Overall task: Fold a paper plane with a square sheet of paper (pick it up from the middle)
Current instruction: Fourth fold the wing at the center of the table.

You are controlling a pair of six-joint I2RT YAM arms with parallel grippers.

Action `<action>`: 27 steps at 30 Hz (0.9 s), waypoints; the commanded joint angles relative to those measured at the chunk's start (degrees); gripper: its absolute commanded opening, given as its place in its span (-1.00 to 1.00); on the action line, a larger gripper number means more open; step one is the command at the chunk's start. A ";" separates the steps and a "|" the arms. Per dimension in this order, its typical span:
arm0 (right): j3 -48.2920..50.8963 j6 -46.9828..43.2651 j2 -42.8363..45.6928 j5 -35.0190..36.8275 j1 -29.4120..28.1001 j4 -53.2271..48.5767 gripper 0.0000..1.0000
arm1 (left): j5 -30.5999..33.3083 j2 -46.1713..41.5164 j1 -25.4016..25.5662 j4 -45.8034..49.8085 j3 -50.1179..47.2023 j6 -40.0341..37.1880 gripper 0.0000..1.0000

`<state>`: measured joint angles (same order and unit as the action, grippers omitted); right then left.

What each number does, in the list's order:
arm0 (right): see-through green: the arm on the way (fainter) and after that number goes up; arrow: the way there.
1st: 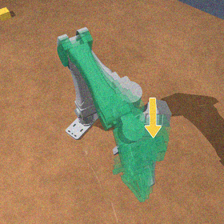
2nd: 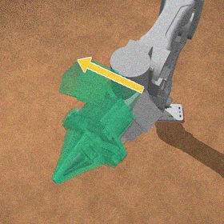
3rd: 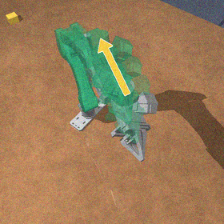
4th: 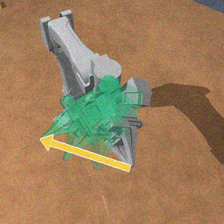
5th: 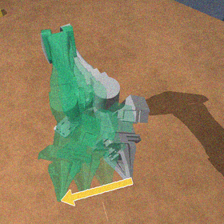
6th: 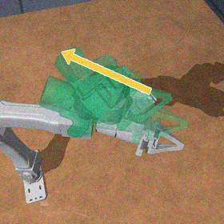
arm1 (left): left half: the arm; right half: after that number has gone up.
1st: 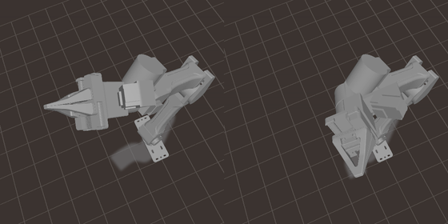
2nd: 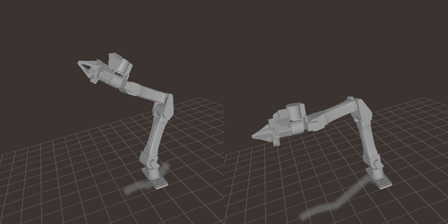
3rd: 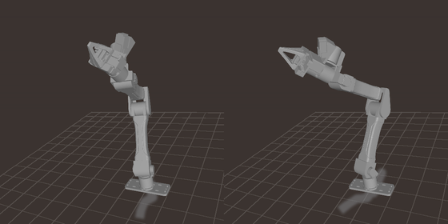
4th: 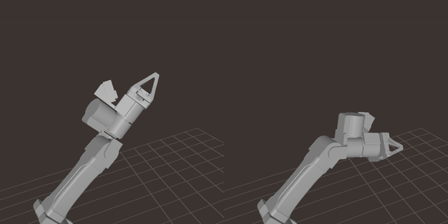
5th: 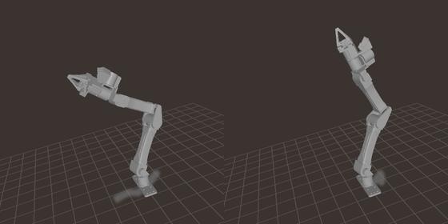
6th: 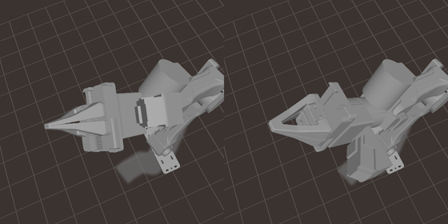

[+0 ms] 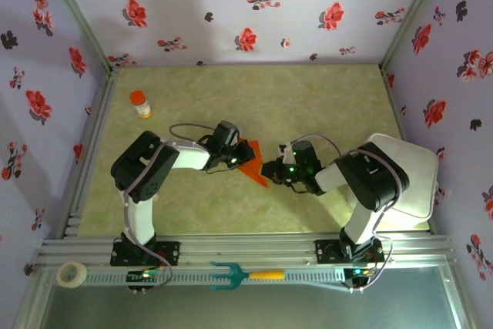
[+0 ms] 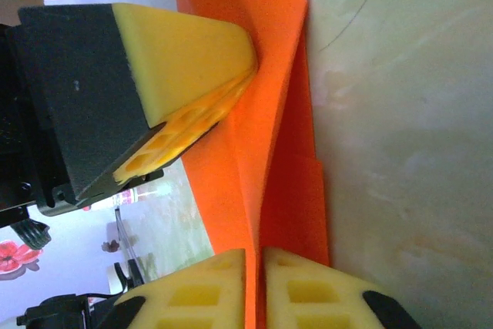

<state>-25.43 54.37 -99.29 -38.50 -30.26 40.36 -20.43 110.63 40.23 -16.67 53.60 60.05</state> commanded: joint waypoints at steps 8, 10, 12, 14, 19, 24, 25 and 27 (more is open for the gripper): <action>-0.50 -4.91 4.71 3.00 -0.06 -14.85 -0.56 | 0.68 1.41 -0.15 2.88 -1.31 0.25 -0.98; -0.58 -5.87 5.79 3.43 -0.06 -17.00 -0.57 | 0.68 1.31 -0.15 2.80 -1.44 0.27 -0.98; -0.59 -6.39 6.32 3.18 -0.06 -18.19 -0.58 | 0.67 1.27 -0.20 2.80 -1.48 0.25 -0.98; -0.46 -6.56 6.56 2.95 -0.06 -18.65 -0.60 | 0.68 1.32 -0.23 2.69 -1.48 0.32 -0.98; -0.60 -6.56 5.98 1.86 -0.15 -19.35 -0.70 | 0.66 1.17 -0.28 2.60 -1.57 0.40 -0.98; -0.33 -6.38 5.32 1.67 -0.41 -20.06 -0.78 | 0.65 1.21 -0.20 2.61 -1.60 0.34 -0.98; -0.33 -6.38 5.15 1.67 -0.41 -20.23 -0.79 | 0.72 1.25 -0.31 2.60 -1.57 0.46 -0.98; -0.41 -6.30 4.98 1.63 -0.50 -20.40 -0.79 | 0.67 1.17 -0.33 2.60 -1.56 0.42 -0.98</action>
<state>-26.55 49.04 -93.38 -36.42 -30.37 24.93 -20.45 110.63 40.21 -16.91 53.45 60.07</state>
